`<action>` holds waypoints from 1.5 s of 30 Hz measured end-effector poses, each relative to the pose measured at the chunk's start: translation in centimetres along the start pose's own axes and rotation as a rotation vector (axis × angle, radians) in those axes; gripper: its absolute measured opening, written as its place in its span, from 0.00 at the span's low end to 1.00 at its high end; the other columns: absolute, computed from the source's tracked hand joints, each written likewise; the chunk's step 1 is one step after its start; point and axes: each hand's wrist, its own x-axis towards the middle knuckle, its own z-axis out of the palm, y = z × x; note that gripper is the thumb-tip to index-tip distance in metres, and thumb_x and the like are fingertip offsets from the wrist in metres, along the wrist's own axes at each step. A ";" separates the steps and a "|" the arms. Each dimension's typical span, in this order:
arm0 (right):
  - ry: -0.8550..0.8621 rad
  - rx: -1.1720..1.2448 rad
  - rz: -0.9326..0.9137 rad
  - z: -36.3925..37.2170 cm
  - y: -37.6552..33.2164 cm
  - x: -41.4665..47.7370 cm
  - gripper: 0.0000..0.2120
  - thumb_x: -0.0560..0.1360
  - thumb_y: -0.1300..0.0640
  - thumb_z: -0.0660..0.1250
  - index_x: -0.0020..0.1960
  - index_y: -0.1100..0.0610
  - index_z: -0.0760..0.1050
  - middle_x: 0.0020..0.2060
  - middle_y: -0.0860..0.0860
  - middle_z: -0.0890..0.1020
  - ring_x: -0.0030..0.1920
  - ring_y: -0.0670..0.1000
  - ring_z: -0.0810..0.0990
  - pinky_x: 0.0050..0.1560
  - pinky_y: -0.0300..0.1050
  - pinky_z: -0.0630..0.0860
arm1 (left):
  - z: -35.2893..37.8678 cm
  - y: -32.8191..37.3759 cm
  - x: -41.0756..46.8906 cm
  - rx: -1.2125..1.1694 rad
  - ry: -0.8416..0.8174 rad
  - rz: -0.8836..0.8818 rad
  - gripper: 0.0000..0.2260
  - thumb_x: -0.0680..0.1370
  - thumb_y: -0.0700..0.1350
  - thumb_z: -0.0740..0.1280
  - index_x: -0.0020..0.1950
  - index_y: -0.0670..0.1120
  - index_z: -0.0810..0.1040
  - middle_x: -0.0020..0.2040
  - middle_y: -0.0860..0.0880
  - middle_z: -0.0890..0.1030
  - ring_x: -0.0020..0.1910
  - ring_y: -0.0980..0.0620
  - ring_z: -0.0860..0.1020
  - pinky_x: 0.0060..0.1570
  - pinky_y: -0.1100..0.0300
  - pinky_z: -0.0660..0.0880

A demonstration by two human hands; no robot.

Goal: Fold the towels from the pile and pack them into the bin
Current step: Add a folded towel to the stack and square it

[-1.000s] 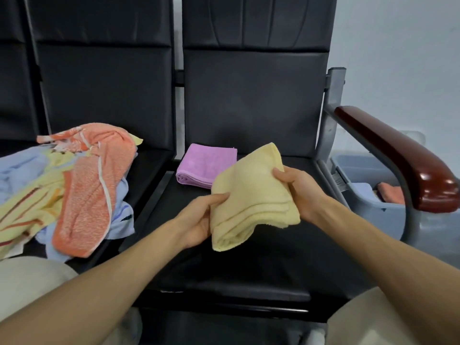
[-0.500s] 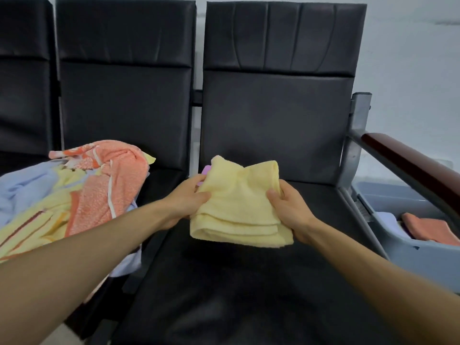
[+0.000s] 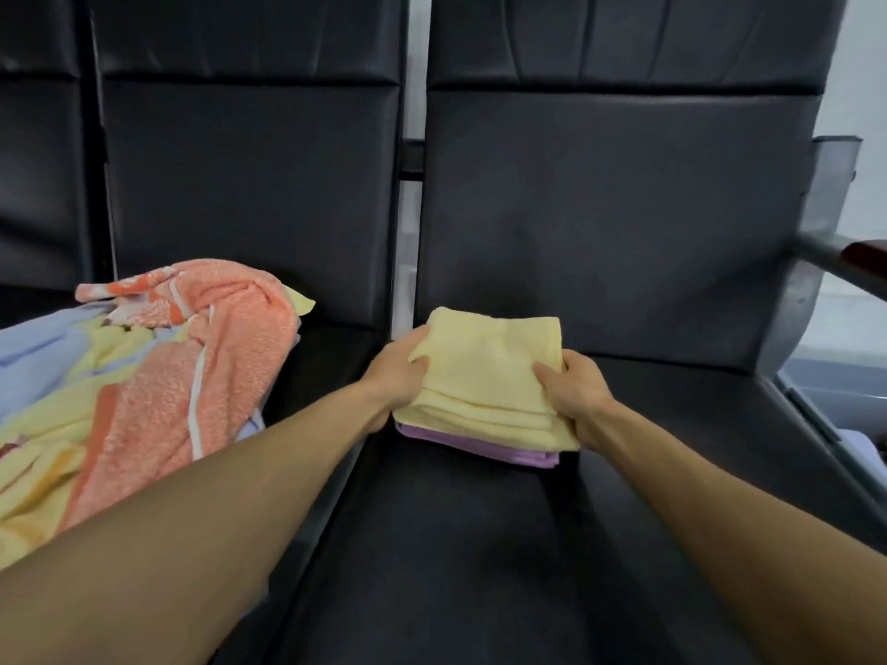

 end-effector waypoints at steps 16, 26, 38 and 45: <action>-0.048 -0.456 -0.479 3.6 -5.5 -10.1 0.18 0.81 0.59 0.59 0.70 0.59 0.69 0.67 0.54 0.74 0.66 0.54 0.72 0.65 0.43 0.67 | -9.2 1.7 -11.1 -0.127 0.138 -0.069 0.14 0.80 0.35 0.59 0.65 0.41 0.74 0.42 0.49 0.76 0.38 0.56 0.75 0.36 0.67 0.74; -0.468 -0.577 -0.583 13.2 -11.9 -17.1 0.15 0.80 0.56 0.62 0.65 0.56 0.73 0.59 0.52 0.80 0.59 0.52 0.78 0.55 0.40 0.71 | -18.8 -7.0 -16.8 0.685 0.195 0.008 0.18 0.78 0.44 0.64 0.68 0.44 0.73 0.64 0.43 0.72 0.65 0.45 0.70 0.62 0.56 0.67; -0.533 -0.520 -0.483 16.8 -10.8 -17.6 0.14 0.79 0.54 0.62 0.64 0.56 0.74 0.58 0.50 0.80 0.58 0.50 0.78 0.58 0.46 0.75 | -18.7 -6.7 -16.3 0.692 0.353 0.102 0.05 0.80 0.49 0.63 0.48 0.49 0.74 0.51 0.51 0.73 0.50 0.48 0.73 0.49 0.55 0.67; -0.493 0.091 -0.091 16.2 -12.2 -17.0 0.18 0.80 0.49 0.62 0.50 0.65 0.78 0.41 0.56 0.81 0.41 0.52 0.80 0.53 0.53 0.79 | -18.8 -2.9 -18.8 -0.228 0.142 0.061 0.14 0.77 0.30 0.57 0.40 0.47 0.73 0.35 0.53 0.75 0.38 0.54 0.72 0.39 0.60 0.66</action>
